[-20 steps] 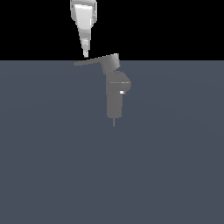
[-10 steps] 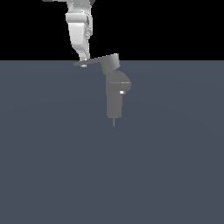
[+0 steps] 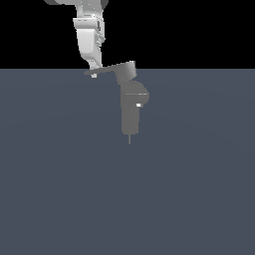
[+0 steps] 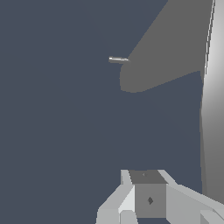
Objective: Turn on the faucet by rotating a designated handle.
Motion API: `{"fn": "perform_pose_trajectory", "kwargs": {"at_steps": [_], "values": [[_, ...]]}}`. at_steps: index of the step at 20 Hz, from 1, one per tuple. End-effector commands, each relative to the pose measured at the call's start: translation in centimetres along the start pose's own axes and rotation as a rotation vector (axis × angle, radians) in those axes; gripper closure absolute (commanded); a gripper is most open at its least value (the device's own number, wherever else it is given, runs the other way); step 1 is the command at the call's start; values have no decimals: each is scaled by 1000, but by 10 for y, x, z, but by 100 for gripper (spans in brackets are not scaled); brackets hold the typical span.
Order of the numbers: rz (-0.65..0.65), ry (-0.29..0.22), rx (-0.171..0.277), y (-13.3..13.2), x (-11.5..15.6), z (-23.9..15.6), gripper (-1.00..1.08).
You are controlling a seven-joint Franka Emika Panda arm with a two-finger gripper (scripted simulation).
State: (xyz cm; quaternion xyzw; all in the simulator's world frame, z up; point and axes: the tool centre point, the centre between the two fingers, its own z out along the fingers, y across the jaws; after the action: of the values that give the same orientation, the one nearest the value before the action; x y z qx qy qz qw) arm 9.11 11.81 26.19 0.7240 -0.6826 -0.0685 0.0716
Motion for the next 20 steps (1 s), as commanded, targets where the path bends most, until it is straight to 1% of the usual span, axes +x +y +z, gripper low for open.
{"fn": "perform_pose_trajectory", "kwargs": {"at_steps": [1,20], "values": [[0,0,1,4,0,0,108],[0,0,1,51,-2,0,108]]}}
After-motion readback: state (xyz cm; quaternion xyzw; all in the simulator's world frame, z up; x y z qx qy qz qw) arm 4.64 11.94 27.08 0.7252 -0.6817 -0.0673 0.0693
